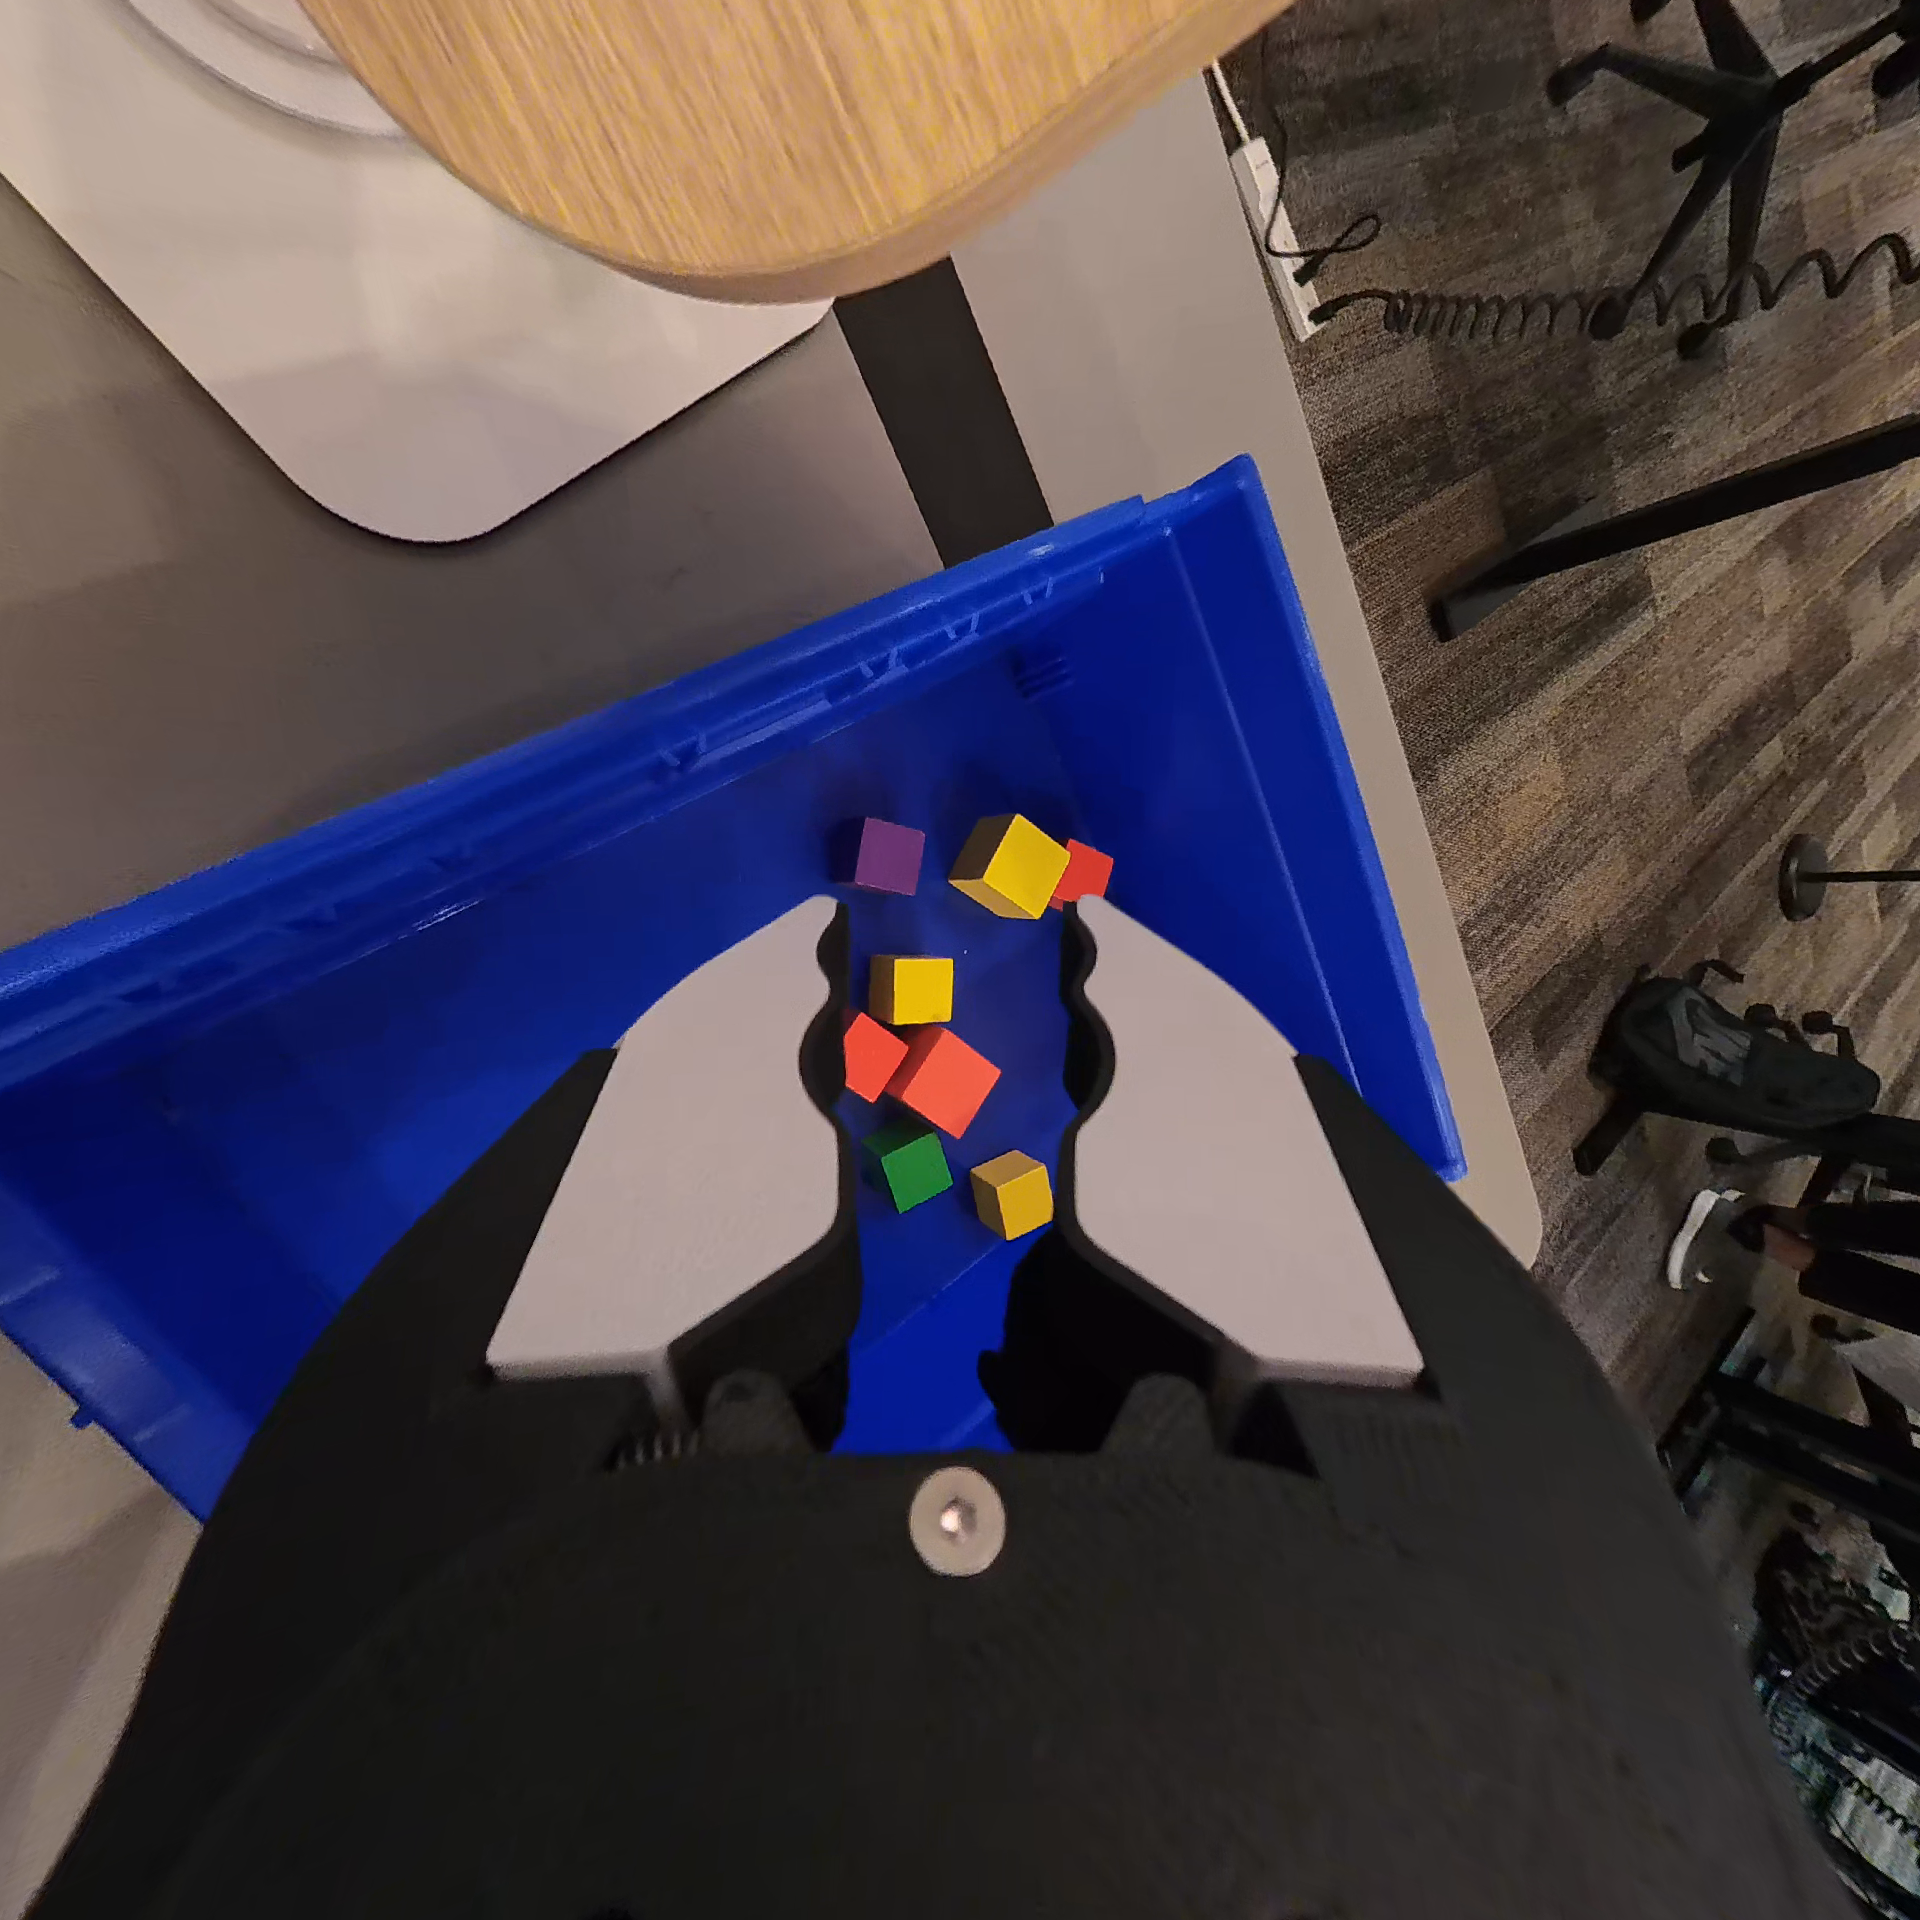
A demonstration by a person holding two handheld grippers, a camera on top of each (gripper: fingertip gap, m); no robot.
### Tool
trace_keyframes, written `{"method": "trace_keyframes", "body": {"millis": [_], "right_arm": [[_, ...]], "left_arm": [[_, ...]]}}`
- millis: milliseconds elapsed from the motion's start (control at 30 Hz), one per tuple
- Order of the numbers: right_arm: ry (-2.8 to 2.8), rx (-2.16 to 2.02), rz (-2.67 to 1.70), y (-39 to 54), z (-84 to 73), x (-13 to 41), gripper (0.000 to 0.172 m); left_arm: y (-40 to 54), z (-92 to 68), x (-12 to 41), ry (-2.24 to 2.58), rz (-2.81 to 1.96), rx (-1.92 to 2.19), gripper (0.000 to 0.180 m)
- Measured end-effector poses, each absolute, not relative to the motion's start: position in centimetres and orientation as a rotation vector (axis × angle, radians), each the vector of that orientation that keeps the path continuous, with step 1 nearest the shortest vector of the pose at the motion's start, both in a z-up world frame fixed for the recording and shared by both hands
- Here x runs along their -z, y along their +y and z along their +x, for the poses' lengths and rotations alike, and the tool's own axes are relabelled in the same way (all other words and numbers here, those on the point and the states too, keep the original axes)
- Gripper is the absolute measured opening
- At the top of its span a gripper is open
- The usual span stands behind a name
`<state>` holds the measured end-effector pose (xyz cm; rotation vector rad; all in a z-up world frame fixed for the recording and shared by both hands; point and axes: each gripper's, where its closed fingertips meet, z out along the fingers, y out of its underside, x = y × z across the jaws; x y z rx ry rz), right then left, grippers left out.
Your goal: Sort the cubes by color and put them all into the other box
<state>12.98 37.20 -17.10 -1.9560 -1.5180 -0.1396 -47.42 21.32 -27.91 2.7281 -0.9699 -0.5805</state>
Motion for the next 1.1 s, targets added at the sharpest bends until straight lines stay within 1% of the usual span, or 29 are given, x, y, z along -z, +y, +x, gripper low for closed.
{"method": "trace_keyframes", "body": {"millis": [233,300,433,533,600,667,733,800,900,967,1033,1100], "right_arm": [[-1.532,0.141,-1.936,37.0,12.4,17.0,0.039],[-1.524,0.138,-1.906,36.9,12.0,16.3,0.037],[-1.520,0.075,-1.761,35.7,10.0,13.6,0.039],[-1.527,0.036,-1.561,33.9,7.2,10.6,0.042],[-1.526,0.003,-1.376,31.9,4.8,8.1,0.043],[-1.498,-0.037,-1.156,29.1,2.1,5.3,0.041],[-1.499,-0.117,-0.997,25.7,-0.4,3.9,0.039],[-1.507,-0.146,-0.881,23.0,-2.7,3.6,0.044],[-1.542,-0.112,-0.744,20.3,-5.4,4.6,0.049],[-1.554,-0.085,-0.695,19.4,-6.6,5.4,0.053],[-1.549,-0.094,-0.659,18.7,-7.4,5.8,0.052],[-1.540,-0.054,-0.640,18.6,-7.7,6.0,0.050]], "left_arm": [[22.2,-46.9,27.3,-1.012,2.821,0.526,0.032],[23.5,-46.3,25.6,-1.055,2.936,0.540,0.031],[26.4,-43.0,19.8,-1.187,3.286,0.483,0.030],[26.9,-37.9,14.2,-1.344,3.568,0.102,0.030],[26.2,-33.7,10.2,-1.495,3.675,-0.290,0.030],[24.9,-29.3,6.7,-1.671,3.668,-0.718,0.030],[23.6,-24.3,4.7,-1.833,3.523,-1.157,0.030],[22.7,-19.7,4.3,-1.914,3.354,-1.442,0.030],[21.1,-13.7,4.9,-1.919,3.025,-1.849,0.030],[19.9,-10.8,5.5,-1.901,2.836,-2.006,0.030],[18.8,-8.7,5.7,-1.896,2.696,-2.119,0.029],[18.0,-7.3,6.1,-1.913,2.616,-2.146,0.029]]}}
